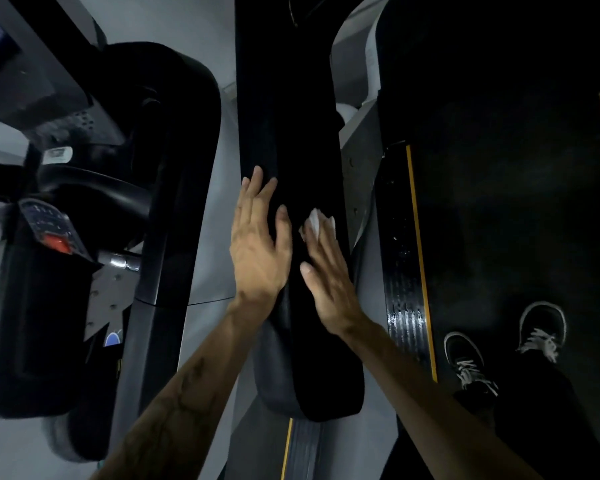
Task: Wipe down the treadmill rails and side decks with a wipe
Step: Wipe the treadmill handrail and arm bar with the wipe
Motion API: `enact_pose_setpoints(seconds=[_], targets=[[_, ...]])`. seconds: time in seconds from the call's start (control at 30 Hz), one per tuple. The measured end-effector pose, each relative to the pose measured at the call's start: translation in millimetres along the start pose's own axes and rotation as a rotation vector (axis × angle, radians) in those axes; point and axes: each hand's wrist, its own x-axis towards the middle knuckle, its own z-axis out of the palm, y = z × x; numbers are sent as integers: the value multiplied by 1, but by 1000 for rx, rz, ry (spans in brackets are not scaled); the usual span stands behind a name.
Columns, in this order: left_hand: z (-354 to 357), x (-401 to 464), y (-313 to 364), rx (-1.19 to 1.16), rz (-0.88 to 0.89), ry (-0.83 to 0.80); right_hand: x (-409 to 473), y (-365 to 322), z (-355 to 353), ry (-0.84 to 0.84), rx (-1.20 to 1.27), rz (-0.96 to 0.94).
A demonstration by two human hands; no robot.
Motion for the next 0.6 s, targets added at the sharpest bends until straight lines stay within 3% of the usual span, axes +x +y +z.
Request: enact_pose_setpoints(seconds=[0.17,0.3,0.43,0.6], targets=[[0,-1,3,29,9,-7,-46,-13,14,-20,20,-21],[0,-1,4,49,-1,-13,-10,-10,8,6,-55,-63],[1,0,6,54,-3,-9,13,12,0,-5,19,81],[0,0,5,36,-3,-18,-35,5,8,31,70,204]])
